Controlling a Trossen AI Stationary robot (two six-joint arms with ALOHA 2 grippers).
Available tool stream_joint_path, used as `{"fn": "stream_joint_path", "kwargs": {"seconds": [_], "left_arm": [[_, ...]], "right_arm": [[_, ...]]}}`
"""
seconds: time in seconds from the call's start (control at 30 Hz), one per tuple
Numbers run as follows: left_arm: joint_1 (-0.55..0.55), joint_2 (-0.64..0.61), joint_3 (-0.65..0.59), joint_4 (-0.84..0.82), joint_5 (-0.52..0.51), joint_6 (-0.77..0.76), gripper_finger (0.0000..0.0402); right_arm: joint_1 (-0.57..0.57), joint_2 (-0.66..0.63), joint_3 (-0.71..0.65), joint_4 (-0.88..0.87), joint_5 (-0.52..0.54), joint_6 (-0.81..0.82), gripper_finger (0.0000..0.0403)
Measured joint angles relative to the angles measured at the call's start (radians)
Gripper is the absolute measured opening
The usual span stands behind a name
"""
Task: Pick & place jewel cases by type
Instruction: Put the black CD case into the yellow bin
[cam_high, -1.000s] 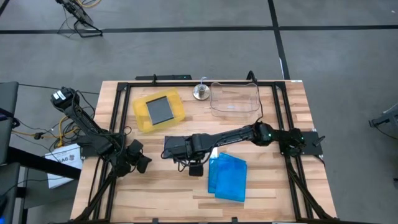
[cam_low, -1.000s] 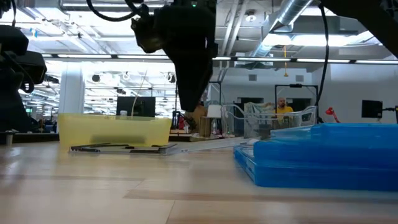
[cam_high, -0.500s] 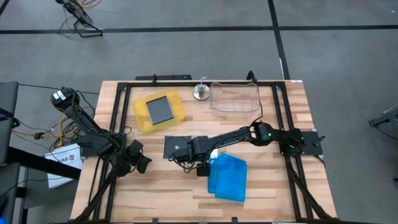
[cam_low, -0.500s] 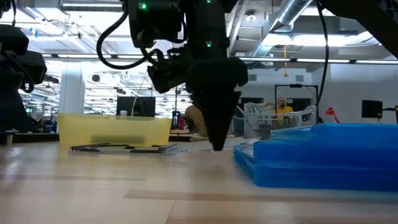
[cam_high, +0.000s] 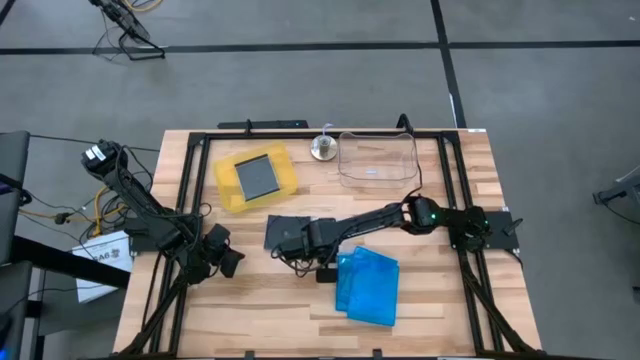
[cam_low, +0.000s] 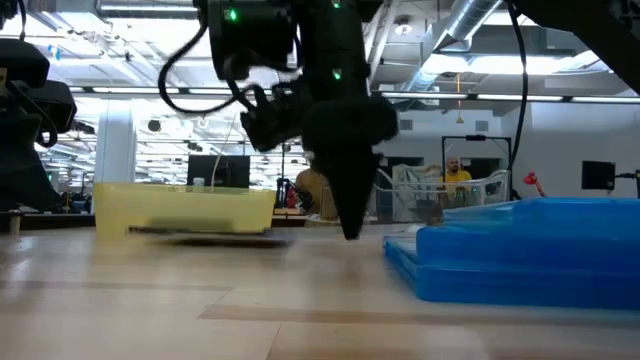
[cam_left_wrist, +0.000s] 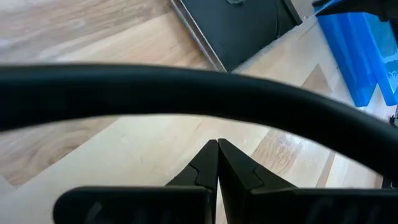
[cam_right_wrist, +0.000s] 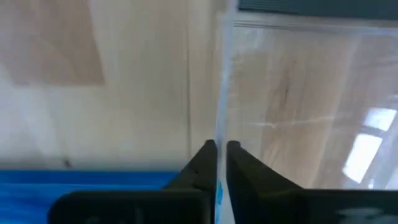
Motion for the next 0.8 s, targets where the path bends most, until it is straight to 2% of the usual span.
{"fn": "stream_joint_path", "kwargs": {"seconds": [0.13,0.27,0.4,0.5,0.7,0.8], "left_arm": [[0.000,0.000,0.000,-0.001,-0.016,0.002,0.0000],[0.000,0.000,0.000,-0.001,-0.023,0.008,0.0000],[0.000,0.000,0.000,-0.002,-0.025,0.022,0.0000],[0.000,0.000,0.000,-0.006,-0.026,0.022,0.0000],[0.000,0.000,0.000,-0.007,-0.025,0.023,0.0000],[0.000,0.000,0.000,-0.008,-0.025,0.023,0.0000]], "right_arm": [[-0.008,0.001,0.095,-0.010,-0.044,0.003,0.0010],[-0.025,-0.004,0.210,0.004,-0.132,0.012,0.0003],[-0.045,-0.072,0.177,0.064,-0.200,0.064,0.0001],[-0.061,-0.101,0.181,0.030,-0.211,0.074,0.0000],[-0.079,-0.092,0.183,0.014,-0.209,0.076,0.0013],[-0.072,-0.063,0.183,0.010,-0.210,0.075,0.0037]]}}
